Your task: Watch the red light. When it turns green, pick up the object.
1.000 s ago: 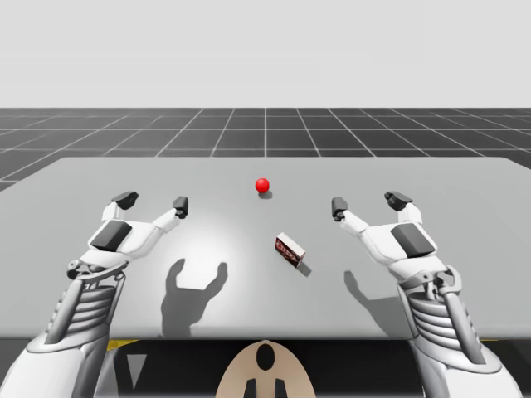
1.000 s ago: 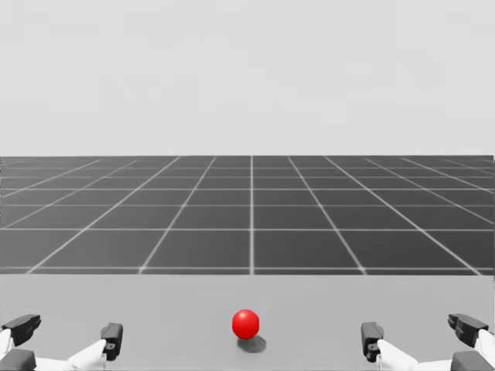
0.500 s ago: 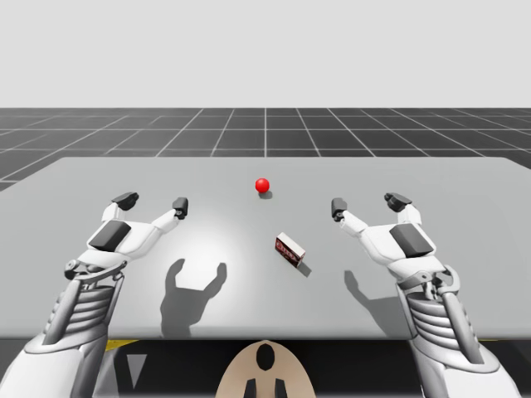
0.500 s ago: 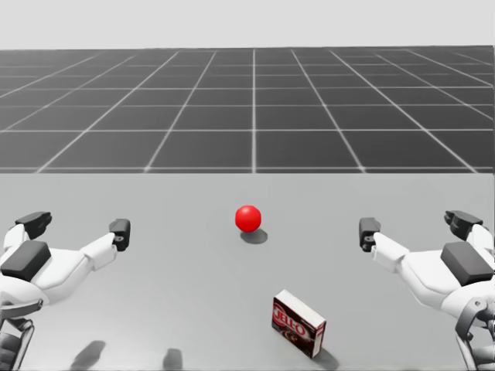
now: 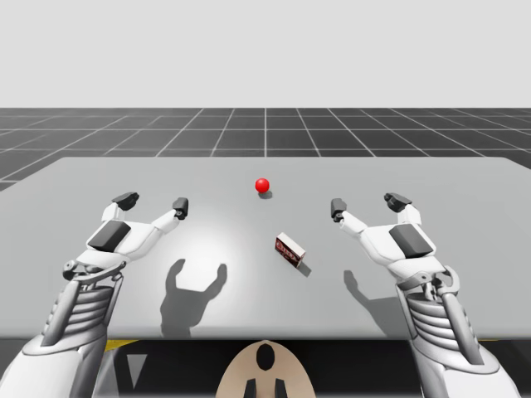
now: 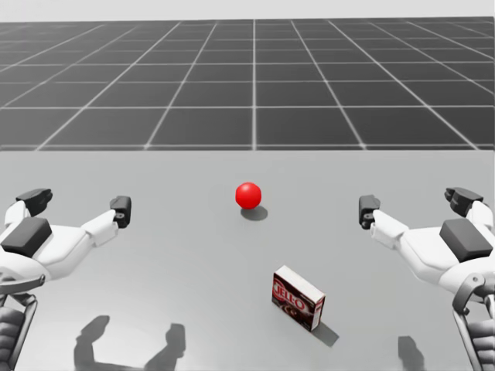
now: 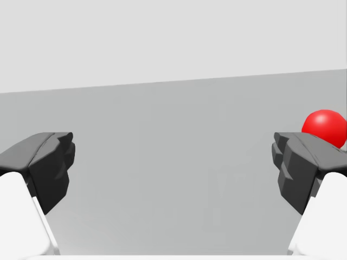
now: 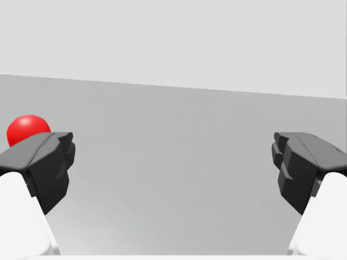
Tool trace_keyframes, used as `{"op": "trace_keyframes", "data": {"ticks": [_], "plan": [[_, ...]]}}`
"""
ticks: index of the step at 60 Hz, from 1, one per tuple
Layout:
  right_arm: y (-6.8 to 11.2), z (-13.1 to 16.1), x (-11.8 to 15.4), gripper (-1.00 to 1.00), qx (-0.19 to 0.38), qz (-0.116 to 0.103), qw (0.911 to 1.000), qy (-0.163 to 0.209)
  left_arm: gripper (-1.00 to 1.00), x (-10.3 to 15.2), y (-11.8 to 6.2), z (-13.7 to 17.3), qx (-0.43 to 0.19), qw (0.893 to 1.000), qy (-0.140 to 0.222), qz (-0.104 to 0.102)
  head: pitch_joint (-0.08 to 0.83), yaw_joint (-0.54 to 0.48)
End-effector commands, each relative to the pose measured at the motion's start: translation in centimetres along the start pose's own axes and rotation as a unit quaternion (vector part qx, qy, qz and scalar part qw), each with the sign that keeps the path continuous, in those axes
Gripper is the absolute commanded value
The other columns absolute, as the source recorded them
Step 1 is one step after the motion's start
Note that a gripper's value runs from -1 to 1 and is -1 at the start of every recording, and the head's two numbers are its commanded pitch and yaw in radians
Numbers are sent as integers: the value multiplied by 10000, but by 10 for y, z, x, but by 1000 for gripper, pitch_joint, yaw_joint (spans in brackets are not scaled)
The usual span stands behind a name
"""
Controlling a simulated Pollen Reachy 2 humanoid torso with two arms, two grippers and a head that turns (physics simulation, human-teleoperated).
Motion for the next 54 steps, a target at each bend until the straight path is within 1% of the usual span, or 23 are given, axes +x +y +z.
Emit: {"op": "trace_keyframes", "data": {"ticks": [1,41,46,54], "plan": [[1,0,0,-1000,2,14,10000,1,-1000,0,0,0,-2,10000,-6,-8,404,19],[1,0,1,-1000,1,28,10000,1,-1000,0,-1,1,-27,10000,-43,-46,411,18],[1,1,1,-1000,5,25,10000,0,-1000,0,-2,1,-32,10000,-45,-47,429,14],[1,1,1,-1000,10,29,10000,4,-1000,0,-2,2,-42,10000,-40,-59,496,-11]]}}
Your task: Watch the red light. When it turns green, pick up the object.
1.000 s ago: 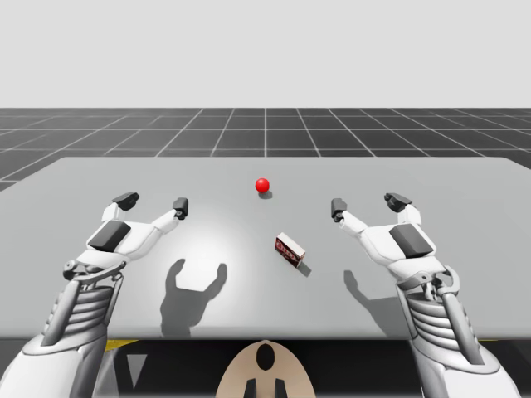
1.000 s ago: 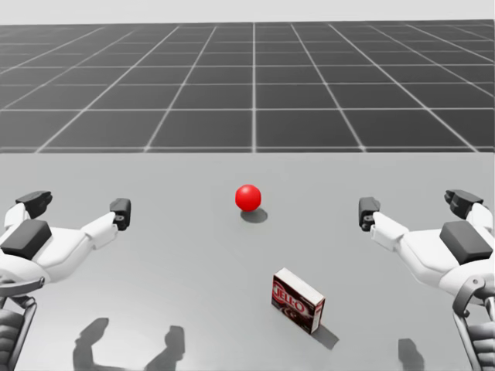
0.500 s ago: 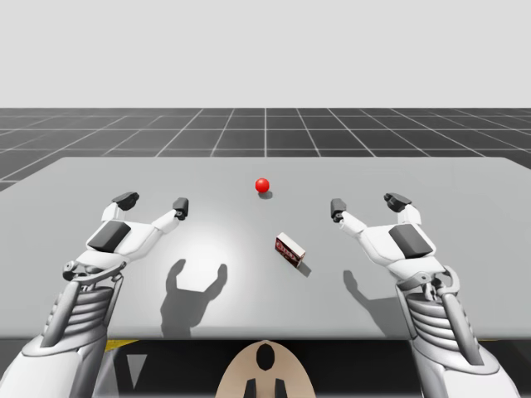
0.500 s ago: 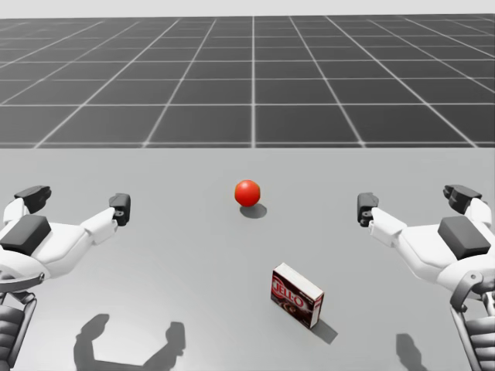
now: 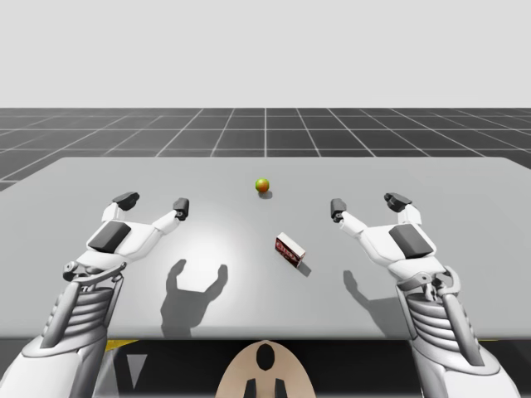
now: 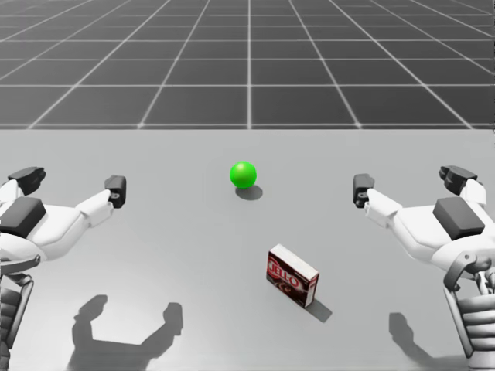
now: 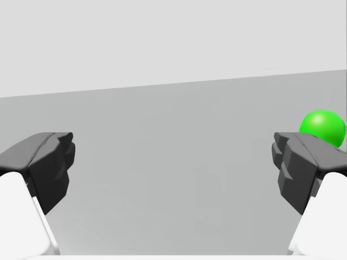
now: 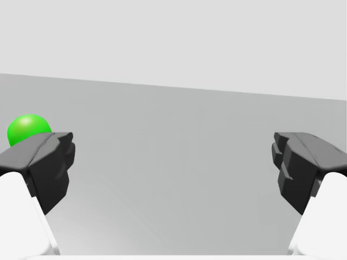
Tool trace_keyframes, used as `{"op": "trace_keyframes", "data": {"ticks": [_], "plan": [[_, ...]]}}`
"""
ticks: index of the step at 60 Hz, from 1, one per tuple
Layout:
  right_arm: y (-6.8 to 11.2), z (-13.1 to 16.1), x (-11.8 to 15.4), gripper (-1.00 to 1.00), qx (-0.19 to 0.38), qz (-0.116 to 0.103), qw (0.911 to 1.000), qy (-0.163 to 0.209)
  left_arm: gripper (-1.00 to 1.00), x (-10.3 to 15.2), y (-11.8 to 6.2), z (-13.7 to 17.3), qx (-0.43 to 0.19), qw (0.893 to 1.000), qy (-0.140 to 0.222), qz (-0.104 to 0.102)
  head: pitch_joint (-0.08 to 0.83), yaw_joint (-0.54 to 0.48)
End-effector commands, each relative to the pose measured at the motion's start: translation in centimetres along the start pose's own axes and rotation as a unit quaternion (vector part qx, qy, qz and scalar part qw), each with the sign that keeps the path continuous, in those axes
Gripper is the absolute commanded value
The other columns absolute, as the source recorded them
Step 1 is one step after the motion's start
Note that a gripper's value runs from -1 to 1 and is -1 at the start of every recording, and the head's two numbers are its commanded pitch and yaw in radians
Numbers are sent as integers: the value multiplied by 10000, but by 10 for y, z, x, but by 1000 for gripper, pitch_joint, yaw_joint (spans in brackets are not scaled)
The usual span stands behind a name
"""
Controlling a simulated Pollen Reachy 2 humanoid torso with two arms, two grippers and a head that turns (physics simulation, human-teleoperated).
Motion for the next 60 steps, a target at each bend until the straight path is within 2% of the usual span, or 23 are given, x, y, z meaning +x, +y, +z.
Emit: {"op": "trace_keyframes", "data": {"ticks": [1,19,30,33,40,43,46,47,48,49,54,56,59,60], "plan": [[0,0,0,-1000,5,-3,10000,5,-1000,0,-1,0,-11,10000,2,-13,502,-15],[1,0,-1,-1000,22,8,10000,11,-1000,-1,-3,1,-52,10000,9,-47,667,-115],[3,3,4,-1000,184,-27,9998,1,-1000,0,-5,1,-64,10000,12,-43,686,-120],[3,7,10,-1000,324,-13,9995,-22,-1000,0,-5,0,-59,10000,8,-39,683,-115],[6,17,25,-1000,780,-126,9969,54,-1000,0,-5,0,-45,10000,1,-21,678,-106],[10,22,29,-1000,1020,-36,9948,37,-1000,0,-5,0,-43,10000,6,-25,678,-106],[15,28,29,-1000,1278,27,9917,172,-1000,0,-5,0,-42,10000,8,-24,679,-105],[18,30,28,-1000,1403,15,9899,180,-1000,0,-5,-1,-41,10000,10,-24,680,-105],[21,33,26,-1000,1529,-118,9879,213,-1000,0,-4,-1,-39,10000,13,-24,680,-104],[24,35,24,-1000,1705,-162,9849,263,-1000,0,-4,-1,-38,10000,15,-25,681,-104],[30,41,11,-1000,2159,-186,9755,375,-1000,-1,-5,-1,-35,10000,24,-37,681,-104],[32,43,2,-1000,2351,-306,9702,503,-1000,-1,-5,-1,-36,10000,24,-41,681,-104],[33,43,-5,-1000,2435,-394,9674,578,-1000,-1,-5,-1,-36,10000,20,-45,681,-104],[33,43,-14,-1000,2455,-325,9669,619,-1000,-1,-5,-1,-38,10000,16,-46,680,-104]]}}
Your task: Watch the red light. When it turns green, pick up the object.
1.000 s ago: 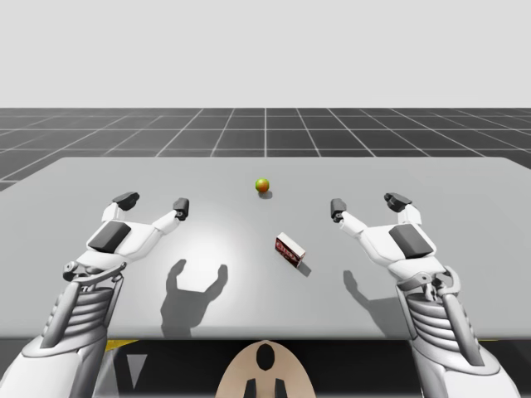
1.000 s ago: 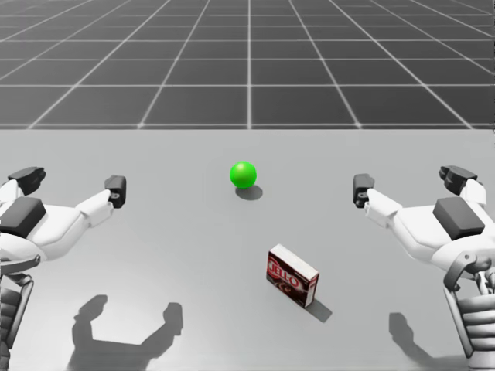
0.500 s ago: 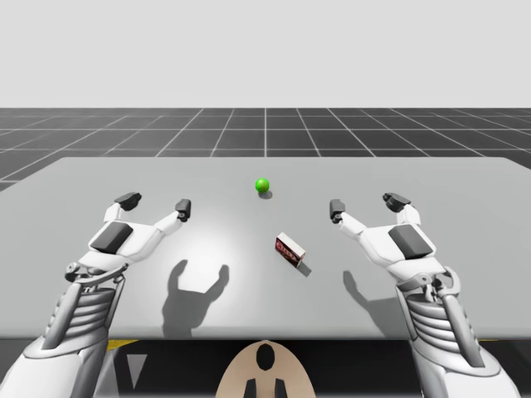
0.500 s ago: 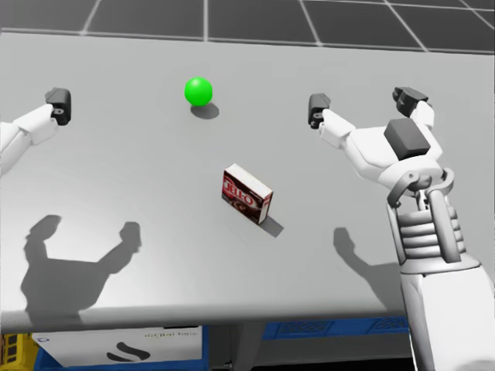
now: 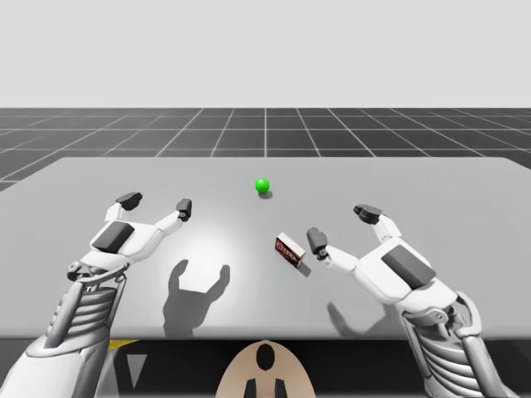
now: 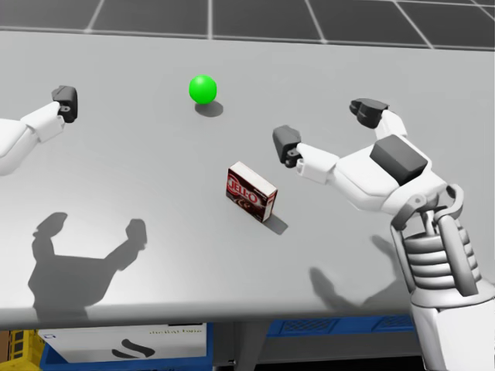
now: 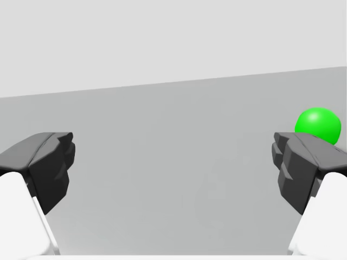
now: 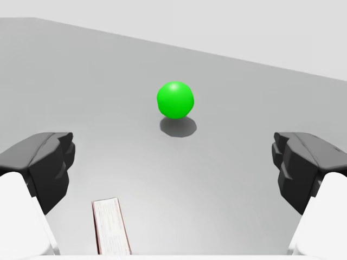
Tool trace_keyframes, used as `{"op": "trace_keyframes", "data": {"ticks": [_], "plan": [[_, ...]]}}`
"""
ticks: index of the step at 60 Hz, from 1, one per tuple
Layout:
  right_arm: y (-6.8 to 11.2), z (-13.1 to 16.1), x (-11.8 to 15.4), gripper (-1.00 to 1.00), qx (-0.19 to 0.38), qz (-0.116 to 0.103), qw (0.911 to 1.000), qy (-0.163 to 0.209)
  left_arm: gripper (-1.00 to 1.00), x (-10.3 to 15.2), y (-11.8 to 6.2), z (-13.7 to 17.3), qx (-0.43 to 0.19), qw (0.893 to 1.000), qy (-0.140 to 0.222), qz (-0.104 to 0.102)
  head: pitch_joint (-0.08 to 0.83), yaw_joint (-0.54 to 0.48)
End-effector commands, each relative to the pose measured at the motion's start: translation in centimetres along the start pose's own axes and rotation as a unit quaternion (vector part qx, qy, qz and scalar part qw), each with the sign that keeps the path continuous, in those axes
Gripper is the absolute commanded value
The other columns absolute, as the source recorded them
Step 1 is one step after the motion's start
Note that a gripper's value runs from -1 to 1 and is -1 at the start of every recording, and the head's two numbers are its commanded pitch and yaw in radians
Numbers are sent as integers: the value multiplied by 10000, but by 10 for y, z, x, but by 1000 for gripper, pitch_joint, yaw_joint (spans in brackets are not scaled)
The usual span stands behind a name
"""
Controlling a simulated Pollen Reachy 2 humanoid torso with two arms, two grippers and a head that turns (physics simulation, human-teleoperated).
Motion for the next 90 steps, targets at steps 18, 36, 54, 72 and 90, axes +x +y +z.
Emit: {"op": "trace_keyframes", "data": {"ticks": [18,36,54,72,90], "plan": [[10,-15,-85,-1000,1057,-235,9934,383,-1000,-2,-1,0,4,10000,14,-52,684,-106],[15,-46,-126,-1000,1085,-50,9895,952,-1000,-2,-2,0,12,10000,6,-58,689,-102],[29,-70,-133,-1000,1192,-45,9873,1054,-1000,-1,-2,0,18,10000,-11,-52,688,-97],[33,-73,-138,1000,1194,-189,9817,1471,-1000,-2,-2,0,18,10000,3,-63,686,-95],[33,-70,-139,1000,1208,-172,9807,1529,-1000,-3,-3,-1,18,10000,6,-75,548,-98]]}}
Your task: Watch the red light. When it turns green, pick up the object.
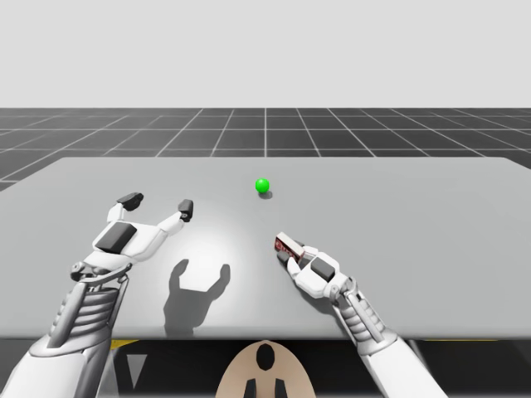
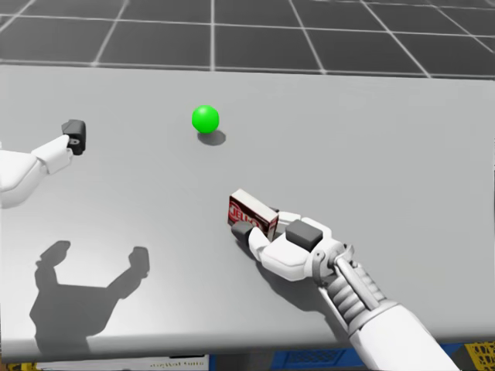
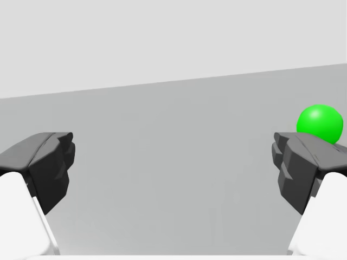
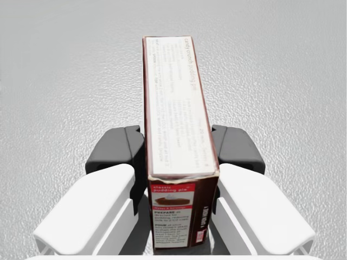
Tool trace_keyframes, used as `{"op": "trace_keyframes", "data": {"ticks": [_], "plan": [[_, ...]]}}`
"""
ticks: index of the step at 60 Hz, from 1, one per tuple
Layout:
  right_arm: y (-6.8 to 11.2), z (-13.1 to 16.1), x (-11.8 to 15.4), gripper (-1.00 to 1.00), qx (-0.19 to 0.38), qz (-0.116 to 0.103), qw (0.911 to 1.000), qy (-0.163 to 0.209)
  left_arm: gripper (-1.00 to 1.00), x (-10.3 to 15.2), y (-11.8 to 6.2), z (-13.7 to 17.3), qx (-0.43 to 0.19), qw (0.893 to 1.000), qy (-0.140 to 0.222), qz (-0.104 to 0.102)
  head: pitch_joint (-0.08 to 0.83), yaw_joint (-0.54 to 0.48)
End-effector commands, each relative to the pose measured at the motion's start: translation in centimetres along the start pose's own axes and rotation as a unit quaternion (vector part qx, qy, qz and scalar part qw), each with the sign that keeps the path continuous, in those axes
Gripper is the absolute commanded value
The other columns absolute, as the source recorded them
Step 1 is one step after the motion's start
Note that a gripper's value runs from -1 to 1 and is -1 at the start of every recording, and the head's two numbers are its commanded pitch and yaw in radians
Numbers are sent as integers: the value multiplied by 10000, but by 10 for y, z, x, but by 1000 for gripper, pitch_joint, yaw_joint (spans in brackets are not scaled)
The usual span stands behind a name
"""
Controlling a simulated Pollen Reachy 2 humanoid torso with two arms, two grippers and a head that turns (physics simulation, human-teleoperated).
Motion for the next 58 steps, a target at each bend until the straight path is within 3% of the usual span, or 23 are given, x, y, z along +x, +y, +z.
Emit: {"op": "trace_keyframes", "data": {"ticks": [1,13,27,32,40,58], "plan": [[10,-4,-6,1000,105,-123,9998,66,-1000,0,0,0,2,10000,2,-7,528,-98],[10,-3,-6,1000,79,-86,9999,37,-1000,-1,-1,1,-6,10000,18,-16,363,-95],[10,2,6,1000,62,-70,9999,-81,-1000,0,-1,1,4,10000,7,17,315,-89],[11,9,24,1000,64,-32,9996,-271,-1000,1,-1,1,5,10000,0,20,316,-89],[11,22,76,1000,36,232,9966,-793,-1000,1,-1,1,6,10000,-2,21,317,-91],[5,60,194,1000,-214,798,9772,-1958,-1000,2,0,2,12,10000,-16,27,315,-85]]}}
